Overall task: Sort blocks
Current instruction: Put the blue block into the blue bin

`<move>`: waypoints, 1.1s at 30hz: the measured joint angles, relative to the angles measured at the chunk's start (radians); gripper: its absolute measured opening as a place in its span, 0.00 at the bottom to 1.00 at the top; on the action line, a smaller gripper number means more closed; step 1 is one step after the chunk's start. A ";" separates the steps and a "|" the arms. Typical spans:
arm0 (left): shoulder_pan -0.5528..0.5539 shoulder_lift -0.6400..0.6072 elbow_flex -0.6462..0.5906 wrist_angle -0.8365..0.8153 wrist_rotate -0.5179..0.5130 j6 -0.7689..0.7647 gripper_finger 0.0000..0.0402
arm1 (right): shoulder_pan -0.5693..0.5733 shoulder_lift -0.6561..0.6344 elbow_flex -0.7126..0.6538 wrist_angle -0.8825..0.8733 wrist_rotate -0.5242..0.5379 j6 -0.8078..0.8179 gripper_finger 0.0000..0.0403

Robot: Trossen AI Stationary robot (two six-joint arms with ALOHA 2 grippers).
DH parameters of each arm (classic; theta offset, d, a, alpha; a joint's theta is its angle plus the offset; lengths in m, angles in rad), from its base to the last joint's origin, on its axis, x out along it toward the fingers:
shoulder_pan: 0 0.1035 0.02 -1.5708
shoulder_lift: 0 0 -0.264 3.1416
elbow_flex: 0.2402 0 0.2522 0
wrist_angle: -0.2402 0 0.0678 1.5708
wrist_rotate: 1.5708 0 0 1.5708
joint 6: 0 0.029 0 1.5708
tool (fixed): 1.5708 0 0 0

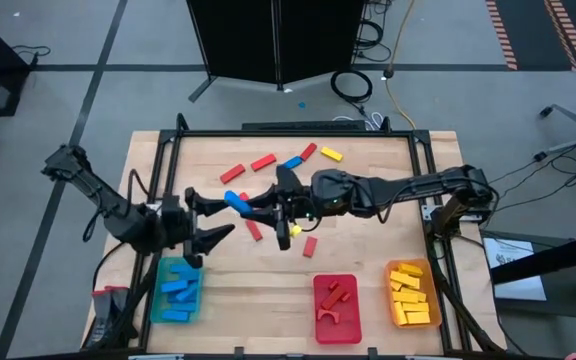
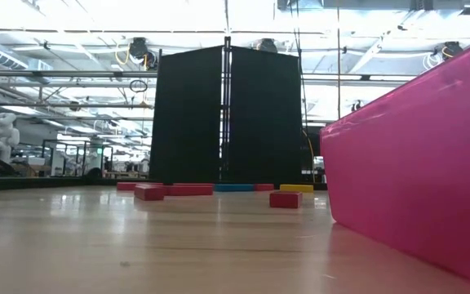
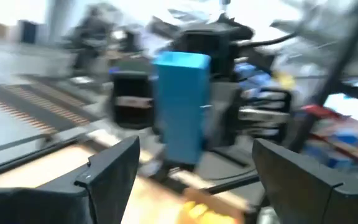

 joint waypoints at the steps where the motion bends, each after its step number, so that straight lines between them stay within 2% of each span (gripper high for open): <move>1: 0.019 -0.001 0.000 0.011 0.056 0.000 0.79 | -0.001 -0.001 0.000 0.005 0.000 -0.001 0.20; 4: 0.073 0.005 0.000 0.022 0.182 0.010 0.79 | -0.001 -0.002 0.000 0.014 0.001 -0.008 0.20; 12: 0.125 0.013 -0.001 0.127 0.244 0.150 0.79 | -0.001 -0.005 0.002 0.040 0.007 -0.010 0.20; 18: 0.130 0.011 -0.001 0.223 0.245 0.251 0.79 | 0.006 -0.004 0.002 0.078 -0.001 -0.041 0.20; 23: 0.158 0.010 0.000 0.225 0.251 0.235 0.79 | 0.015 -0.013 -0.002 0.072 -0.003 -0.094 0.20; 28: 0.200 0.014 0.000 0.228 0.349 0.175 0.79 | 0.013 -0.024 0.001 0.080 0.001 -0.099 0.20; 33: 0.218 0.017 0.000 0.233 0.375 0.169 0.79 | 0.014 -0.021 -0.001 0.074 -0.001 -0.099 0.20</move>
